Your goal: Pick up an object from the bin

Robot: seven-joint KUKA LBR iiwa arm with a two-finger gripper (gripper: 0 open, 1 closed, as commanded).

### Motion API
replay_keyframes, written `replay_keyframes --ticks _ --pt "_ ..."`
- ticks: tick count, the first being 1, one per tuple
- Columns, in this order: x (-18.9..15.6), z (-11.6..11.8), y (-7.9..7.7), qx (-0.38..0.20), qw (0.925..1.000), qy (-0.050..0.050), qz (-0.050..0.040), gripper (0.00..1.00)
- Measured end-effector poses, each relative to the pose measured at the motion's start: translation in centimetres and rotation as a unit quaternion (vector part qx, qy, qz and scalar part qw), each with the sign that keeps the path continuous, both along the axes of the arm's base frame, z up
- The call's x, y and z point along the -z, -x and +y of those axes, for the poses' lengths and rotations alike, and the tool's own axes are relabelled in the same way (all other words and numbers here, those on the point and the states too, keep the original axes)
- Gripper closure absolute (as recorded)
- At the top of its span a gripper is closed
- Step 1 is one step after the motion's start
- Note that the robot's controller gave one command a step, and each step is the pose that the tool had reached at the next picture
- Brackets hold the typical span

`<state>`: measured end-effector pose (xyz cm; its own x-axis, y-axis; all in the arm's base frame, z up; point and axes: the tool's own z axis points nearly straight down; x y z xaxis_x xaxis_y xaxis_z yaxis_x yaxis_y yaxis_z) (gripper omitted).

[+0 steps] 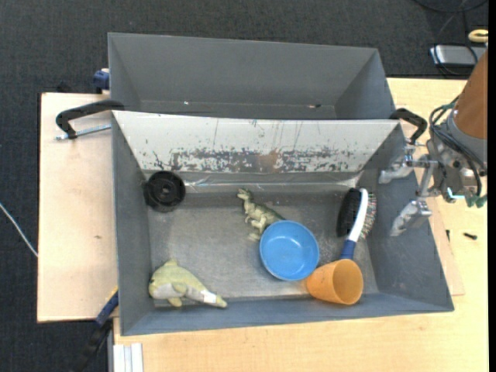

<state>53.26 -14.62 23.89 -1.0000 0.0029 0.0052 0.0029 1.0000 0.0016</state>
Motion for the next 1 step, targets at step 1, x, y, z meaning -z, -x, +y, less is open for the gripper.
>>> replay_keyframes --ticks 1 --pt "16.30 -0.64 -6.19 -0.137 0.9905 0.000 -0.0040 0.00"
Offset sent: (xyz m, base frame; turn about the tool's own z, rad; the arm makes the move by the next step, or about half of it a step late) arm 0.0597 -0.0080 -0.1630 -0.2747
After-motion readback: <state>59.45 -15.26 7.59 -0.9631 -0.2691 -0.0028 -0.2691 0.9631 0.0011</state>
